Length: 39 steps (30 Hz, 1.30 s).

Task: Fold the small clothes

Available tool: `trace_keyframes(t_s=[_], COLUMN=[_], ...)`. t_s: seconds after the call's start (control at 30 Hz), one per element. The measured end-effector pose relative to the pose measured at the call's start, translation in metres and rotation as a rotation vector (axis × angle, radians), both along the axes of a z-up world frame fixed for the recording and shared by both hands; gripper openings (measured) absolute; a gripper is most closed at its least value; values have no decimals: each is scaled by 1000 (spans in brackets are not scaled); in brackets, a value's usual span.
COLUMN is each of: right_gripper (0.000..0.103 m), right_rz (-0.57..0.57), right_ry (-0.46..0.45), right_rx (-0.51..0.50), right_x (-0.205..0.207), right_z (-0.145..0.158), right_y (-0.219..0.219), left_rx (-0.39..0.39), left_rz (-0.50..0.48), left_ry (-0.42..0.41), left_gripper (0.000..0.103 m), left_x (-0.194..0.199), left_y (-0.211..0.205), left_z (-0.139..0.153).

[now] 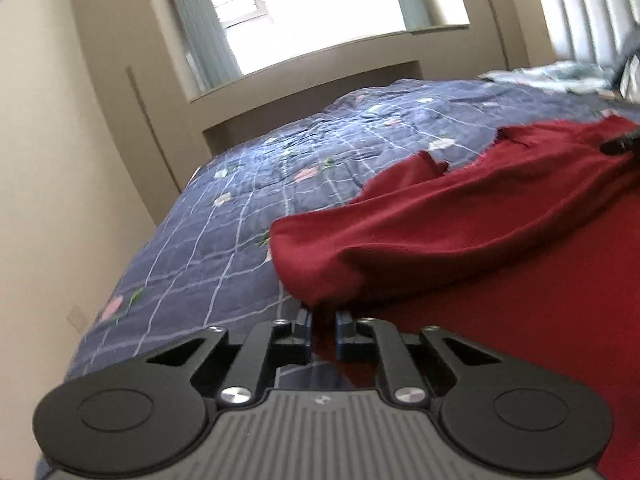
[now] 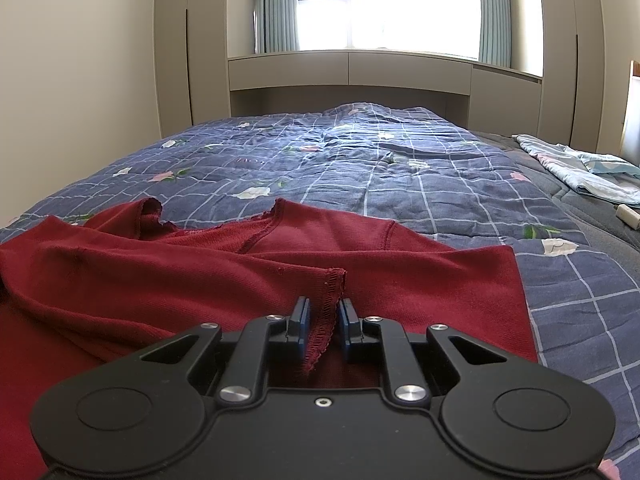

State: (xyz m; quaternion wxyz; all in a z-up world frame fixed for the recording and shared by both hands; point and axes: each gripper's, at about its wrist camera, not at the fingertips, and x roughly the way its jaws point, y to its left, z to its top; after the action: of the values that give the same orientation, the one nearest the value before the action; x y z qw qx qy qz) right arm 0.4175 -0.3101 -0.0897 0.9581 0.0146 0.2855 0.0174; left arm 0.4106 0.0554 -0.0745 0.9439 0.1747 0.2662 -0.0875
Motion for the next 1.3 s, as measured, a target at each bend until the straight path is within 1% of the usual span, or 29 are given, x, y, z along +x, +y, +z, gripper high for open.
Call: trace_keyframes(t_s=[0.03,0.1,0.2,0.3,0.4,0.43,0.5,0.53,0.57,0.6,0.63,0.67,0.7,0.73,0.77,0.87,0.93,1.13,1.3], right_gripper=[18,18,20,21,21,21,22,22,25,36,62,78,99,102,102,102,102,102,102], right_rz=[0,1,7,8,8,8,6,5,4,6,10,21,31,35,37,61,72,93,117], right_ry=[0,0,-1,-2,-3,-3,-4,-4,-5,-9,-12,-12,-9,-10,-11,5,8,22,64], right_rx=[0,0,-5,-19,-26,-28,-31,-31,-26,-18,-6,8,18,17,4,-40,-57,-90,-112], right_x=[0,0,0,0,0,1,0,0,0,-1,-2,-4,-7,-12,-20,-44,-65,-141,-206], right_z=[0,0,-1,-2,-2,-2,-3,-2,-2,-1,1,3,5,8,11,16,20,31,31], right_y=[0,0,2,4,5,6,6,5,5,3,2,1,1,1,3,6,5,-2,1], left_rx=[-43,-153,-244,-286,-287,-296,-315,-322,-329,-336,-347,-368,-387,-410,-422,-443,-442,-447,-415], left_rz=[20,65,115,137,131,132,142,149,155,163,174,175,172,172,178,185,178,143,122], left_ry=[16,68,130,162,170,178,202,209,213,212,214,226,233,242,245,244,245,285,309], left_gripper=[8,8,8,7,10,12,20,36,55,64,75,80,82,89,93,101,103,103,103], left_x=[2,9,16,20,20,20,17,14,11,7,2,-5,-9,-17,-24,-49,-65,-116,-153], left_y=[6,23,43,52,51,53,57,59,59,60,61,64,64,66,67,65,62,50,38], left_z=[2,6,2,-3,-3,-2,0,2,3,5,7,10,12,14,17,24,27,29,26])
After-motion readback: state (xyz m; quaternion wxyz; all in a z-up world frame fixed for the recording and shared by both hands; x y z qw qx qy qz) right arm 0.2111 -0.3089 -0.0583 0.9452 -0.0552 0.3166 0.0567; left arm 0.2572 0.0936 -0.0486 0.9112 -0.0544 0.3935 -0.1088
